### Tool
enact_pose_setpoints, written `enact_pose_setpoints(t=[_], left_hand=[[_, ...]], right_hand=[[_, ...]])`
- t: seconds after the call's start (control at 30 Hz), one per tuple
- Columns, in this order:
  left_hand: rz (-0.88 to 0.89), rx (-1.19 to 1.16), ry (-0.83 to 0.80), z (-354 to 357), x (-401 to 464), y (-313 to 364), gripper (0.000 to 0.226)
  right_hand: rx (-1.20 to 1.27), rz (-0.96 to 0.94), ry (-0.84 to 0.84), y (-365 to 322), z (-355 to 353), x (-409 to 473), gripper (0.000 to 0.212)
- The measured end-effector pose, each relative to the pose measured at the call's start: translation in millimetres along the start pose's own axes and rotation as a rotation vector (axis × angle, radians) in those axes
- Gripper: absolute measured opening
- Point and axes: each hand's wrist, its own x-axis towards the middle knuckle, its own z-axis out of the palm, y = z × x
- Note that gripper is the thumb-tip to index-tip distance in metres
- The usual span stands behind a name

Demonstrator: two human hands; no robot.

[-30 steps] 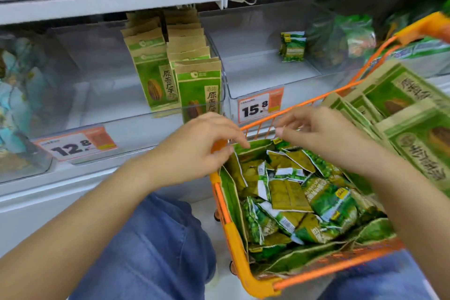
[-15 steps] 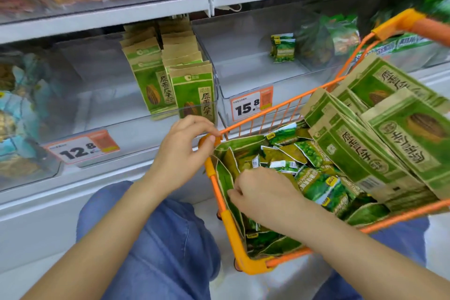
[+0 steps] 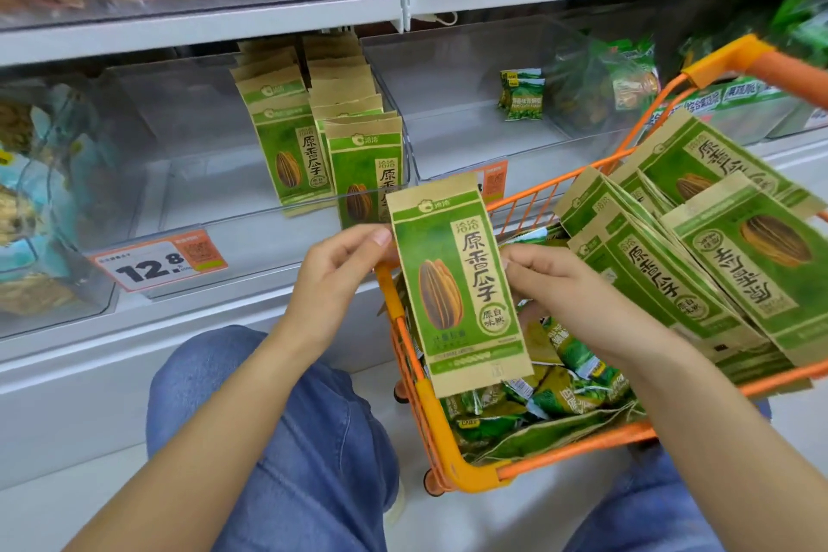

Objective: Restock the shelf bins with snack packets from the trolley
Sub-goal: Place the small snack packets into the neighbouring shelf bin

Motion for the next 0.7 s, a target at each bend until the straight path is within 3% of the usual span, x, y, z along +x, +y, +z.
enact_pose_setpoints(t=[0.1,0.23,0.37,0.47,0.53,0.6,0.7], left_hand=[[-0.029,-0.041,-0.007,-4,1,-1,0.05],[-0.112,-0.141,0.108,-11,2,8,0.019],[-0.063,-0.172,0.378,-40,11,23,0.015],[0.043,-0.058,0.632,-78,27,33,0.016],[0.129,0.108,0.714,-105,39,35,0.016],[0.132,0.303,0.702,-125,54,29,0.016],[0.056,0.447,0.641,-141,75,14,0.012]], right_hand=[[0.003,0.019,-0.033,-6,9,6,0.029],[0.071,0.046,0.018,-16,20,21,0.036],[0.051,-0.077,0.205,-31,30,50,0.026],[-0.056,-0.214,0.338,-42,40,78,0.028],[-0.201,-0.289,0.405,-50,47,96,0.021],[-0.355,-0.323,0.485,-56,51,111,0.014],[-0.327,-0.354,0.598,-56,54,135,0.02]])
